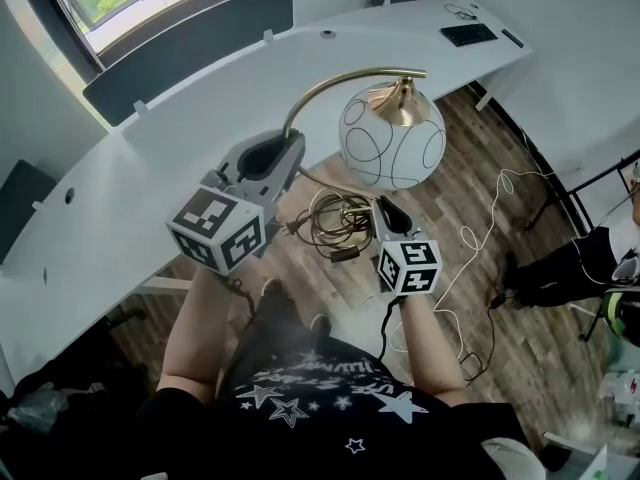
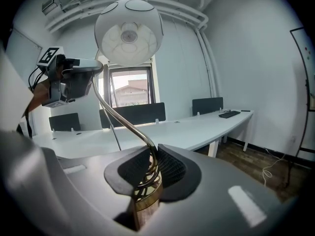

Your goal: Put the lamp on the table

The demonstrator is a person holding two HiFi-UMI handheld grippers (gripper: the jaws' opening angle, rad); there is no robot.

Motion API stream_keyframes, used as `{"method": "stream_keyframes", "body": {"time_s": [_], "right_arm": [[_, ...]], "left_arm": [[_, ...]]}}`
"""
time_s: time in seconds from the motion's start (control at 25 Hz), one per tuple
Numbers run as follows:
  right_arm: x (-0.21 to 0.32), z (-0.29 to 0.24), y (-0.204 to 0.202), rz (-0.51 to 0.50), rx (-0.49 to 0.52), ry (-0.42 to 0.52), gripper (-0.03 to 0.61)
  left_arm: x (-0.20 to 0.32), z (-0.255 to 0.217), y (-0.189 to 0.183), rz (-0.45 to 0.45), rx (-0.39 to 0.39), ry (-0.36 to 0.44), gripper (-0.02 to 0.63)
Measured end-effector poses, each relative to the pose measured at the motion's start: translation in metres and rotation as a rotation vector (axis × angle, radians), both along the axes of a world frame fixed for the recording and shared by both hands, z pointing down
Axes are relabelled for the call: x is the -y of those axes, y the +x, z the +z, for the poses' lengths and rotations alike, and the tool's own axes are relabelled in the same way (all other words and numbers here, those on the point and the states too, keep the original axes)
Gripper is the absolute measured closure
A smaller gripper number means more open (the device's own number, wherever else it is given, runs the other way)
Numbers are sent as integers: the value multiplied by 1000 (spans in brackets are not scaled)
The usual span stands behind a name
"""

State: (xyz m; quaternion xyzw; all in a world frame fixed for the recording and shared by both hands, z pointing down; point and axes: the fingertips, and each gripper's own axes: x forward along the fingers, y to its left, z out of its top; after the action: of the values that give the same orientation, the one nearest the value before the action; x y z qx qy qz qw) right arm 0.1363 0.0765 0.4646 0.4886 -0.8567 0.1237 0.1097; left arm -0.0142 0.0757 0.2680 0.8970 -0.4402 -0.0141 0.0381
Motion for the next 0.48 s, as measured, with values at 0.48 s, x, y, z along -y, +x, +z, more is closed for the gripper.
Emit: {"method": "stream_keyframes", "body": {"time_s": [0.48], "right_arm": [[106,1,1,71,-36,-14,534]], "left_arm": [[119,4,-3,82,-33,-9,581]]}}
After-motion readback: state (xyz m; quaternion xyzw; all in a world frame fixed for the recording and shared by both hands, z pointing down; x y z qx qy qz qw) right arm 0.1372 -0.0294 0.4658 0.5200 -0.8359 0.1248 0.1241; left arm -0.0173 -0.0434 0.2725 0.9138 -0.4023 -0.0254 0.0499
